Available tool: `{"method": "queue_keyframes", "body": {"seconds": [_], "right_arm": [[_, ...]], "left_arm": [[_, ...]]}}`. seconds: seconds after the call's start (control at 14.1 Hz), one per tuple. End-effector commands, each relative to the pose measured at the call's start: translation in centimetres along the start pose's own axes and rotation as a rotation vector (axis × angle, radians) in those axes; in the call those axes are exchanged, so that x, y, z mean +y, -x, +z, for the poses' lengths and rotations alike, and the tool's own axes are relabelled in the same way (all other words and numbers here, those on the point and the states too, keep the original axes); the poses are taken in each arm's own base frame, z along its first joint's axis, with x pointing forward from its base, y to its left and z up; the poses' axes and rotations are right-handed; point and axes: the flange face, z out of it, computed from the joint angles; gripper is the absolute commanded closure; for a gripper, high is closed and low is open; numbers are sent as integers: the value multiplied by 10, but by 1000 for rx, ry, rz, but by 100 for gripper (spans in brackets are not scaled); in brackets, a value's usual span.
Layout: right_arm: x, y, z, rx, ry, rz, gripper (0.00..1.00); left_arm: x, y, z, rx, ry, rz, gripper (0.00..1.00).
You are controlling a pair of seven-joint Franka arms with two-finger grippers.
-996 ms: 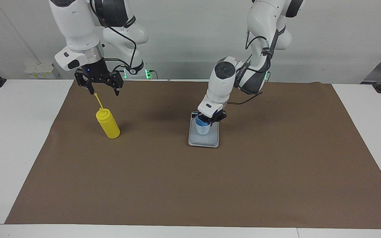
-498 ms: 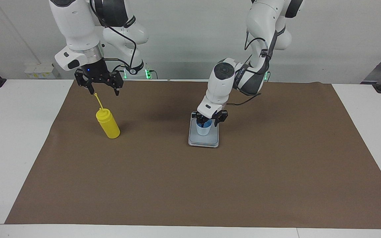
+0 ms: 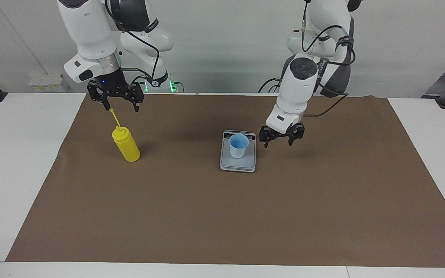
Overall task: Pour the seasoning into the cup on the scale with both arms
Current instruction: 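Release the cup on the scale and withdraw the left gripper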
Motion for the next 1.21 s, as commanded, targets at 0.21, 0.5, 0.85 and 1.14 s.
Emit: {"method": "queue_keyframes", "body": {"seconds": [0.21,0.5,0.85,1.14], "right_arm": [[8,6,-3,-12,-16,0,0],[55,7,1,-55,-12,81,0],[68,9,4,-73,-11,114,0],[100,4,8,-27,-12,370,0]], "left_arm": [[-88,-16,-48,-14,-34,128,0],[-155,-16,-79,-9,-35,187,0],[-215,-11,-104,-16,6,182,0],[-226,-9,-140,-11,38,177,0]]}}
